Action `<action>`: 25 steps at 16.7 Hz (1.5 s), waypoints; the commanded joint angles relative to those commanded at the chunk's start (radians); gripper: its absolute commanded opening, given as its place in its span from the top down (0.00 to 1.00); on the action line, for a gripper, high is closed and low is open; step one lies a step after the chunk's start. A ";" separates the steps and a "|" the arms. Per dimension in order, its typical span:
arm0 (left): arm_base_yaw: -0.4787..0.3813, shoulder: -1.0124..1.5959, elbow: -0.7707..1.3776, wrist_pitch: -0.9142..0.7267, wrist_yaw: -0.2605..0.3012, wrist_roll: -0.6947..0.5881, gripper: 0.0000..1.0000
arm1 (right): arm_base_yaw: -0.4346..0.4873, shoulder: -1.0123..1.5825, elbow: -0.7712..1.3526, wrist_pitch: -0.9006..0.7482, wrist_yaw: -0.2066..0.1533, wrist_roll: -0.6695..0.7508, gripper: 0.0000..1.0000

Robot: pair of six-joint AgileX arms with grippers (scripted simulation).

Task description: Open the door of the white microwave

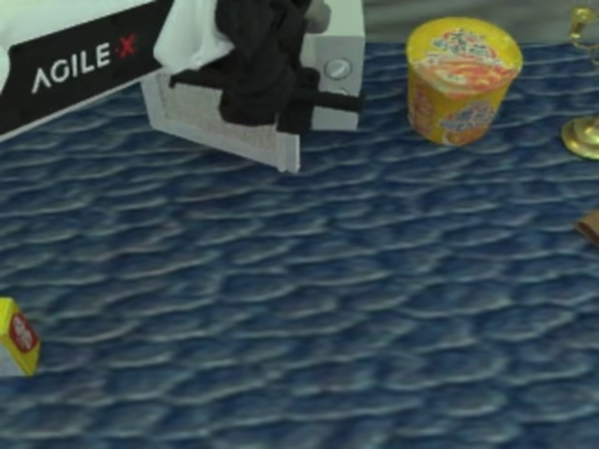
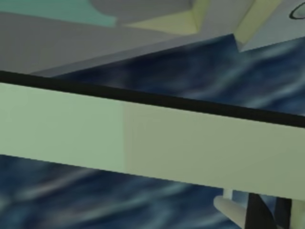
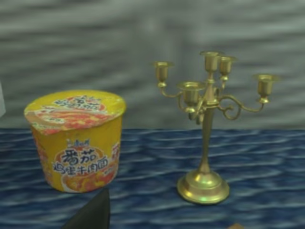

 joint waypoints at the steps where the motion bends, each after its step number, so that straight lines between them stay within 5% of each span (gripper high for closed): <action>1: 0.000 0.000 0.000 0.000 0.000 0.000 1.00 | 0.000 0.000 0.000 0.000 0.000 0.000 0.00; 25: 0.026 -0.089 -0.129 0.054 0.068 0.121 1.00 | 0.000 0.000 0.000 0.000 0.000 0.000 0.00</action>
